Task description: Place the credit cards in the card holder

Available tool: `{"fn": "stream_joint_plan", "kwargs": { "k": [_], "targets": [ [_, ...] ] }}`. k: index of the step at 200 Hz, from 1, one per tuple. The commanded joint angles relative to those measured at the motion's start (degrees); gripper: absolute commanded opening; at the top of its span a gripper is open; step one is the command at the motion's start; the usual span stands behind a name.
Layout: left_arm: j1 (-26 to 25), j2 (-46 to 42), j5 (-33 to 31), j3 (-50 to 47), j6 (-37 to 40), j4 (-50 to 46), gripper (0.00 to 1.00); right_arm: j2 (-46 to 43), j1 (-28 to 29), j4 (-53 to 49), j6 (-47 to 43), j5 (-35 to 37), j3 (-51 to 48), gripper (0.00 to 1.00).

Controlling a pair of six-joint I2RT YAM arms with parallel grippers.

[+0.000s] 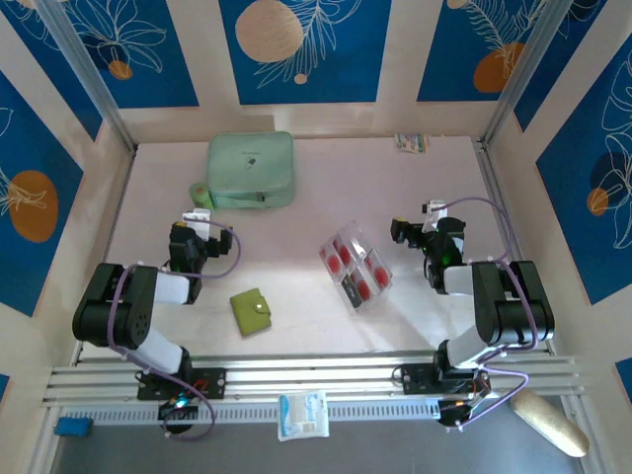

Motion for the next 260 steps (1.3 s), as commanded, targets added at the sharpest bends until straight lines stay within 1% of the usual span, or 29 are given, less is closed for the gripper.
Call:
{"fn": "stream_joint_plan", "kwargs": {
  "k": [1,171,198,219,241,248,260],
  "targets": [
    [0.6,0.2,1.3,0.1,-0.5,1.1,1.0,-0.1,-0.1,0.2,-1.2,-0.8,0.6,0.99],
    [0.6,0.1,1.3,0.2,-0.5,1.1,1.0,0.0,-0.2,0.2,-1.0,-0.9,0.7,0.99],
    [0.6,0.2,1.3,0.2,-0.6,1.0,1.0,0.0,-0.4,0.0,-1.0,-1.3,0.9,0.99],
    [1.1,0.2,2.5,0.6,-1.1,0.3,1.0,0.1,-0.5,-0.2,-0.8,-1.8,1.0,0.99],
    [1.2,-0.3,3.3,0.9,-1.0,-0.7,1.0,-0.4,-1.5,0.3,-0.3,-4.0,0.5,0.99],
    [1.3,-0.5,4.3,1.3,-0.9,-1.8,1.0,-1.3,-1.8,-1.3,0.3,-3.7,1.2,0.99],
    [1.4,-1.4,4.2,1.7,-0.7,-2.8,1.0,-5.1,-1.8,-9.1,0.7,-2.0,3.7,0.99]
  ]
}}
